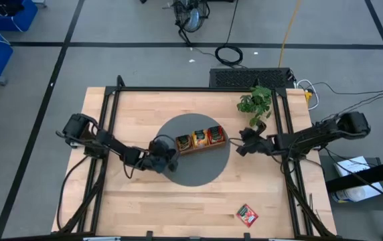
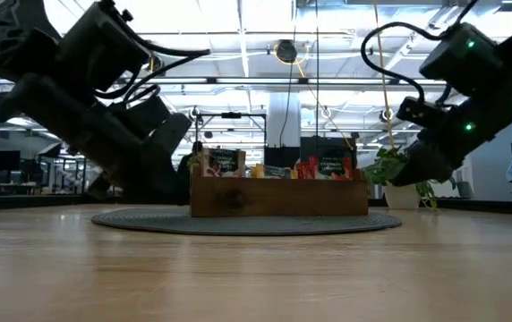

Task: Pick & Place Tea
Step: Adjust the wooden organizer, then put the red tea sachet into the right section of the wooden organizer

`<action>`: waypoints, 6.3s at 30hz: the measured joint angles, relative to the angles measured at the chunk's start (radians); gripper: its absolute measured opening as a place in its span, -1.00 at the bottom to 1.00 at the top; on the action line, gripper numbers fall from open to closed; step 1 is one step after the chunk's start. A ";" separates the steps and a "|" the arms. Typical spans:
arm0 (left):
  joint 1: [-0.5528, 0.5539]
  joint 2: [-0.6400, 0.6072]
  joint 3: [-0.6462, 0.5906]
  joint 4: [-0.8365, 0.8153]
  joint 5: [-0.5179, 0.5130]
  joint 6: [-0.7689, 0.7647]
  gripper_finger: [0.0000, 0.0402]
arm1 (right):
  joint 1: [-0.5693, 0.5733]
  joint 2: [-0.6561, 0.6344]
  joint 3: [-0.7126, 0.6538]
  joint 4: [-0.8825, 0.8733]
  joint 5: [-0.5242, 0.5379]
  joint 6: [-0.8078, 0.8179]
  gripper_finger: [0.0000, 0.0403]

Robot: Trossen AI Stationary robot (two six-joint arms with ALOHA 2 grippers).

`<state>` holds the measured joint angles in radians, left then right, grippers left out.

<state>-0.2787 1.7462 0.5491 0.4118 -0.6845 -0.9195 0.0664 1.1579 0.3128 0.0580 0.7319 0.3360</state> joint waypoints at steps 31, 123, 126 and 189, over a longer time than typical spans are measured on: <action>0.076 0.000 0.000 0.001 0.046 0.083 -0.88 | -0.183 0.256 -0.099 0.660 -0.527 -0.113 -1.00; -0.005 -0.171 0.001 -0.151 0.167 0.139 -0.88 | 0.191 0.322 -0.092 0.777 -0.240 -0.003 -1.00; -0.001 -0.171 0.001 -0.162 0.161 0.136 -0.88 | 0.189 0.321 -0.092 0.776 -0.233 -0.001 -1.00; -0.079 -0.160 0.001 0.010 0.358 0.251 -0.88 | 0.308 0.322 -0.092 0.812 -0.370 0.021 -1.00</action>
<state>-0.3578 1.5864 0.5499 0.4222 -0.3269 -0.6684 0.3743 1.4796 0.2203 0.8698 0.3624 0.3570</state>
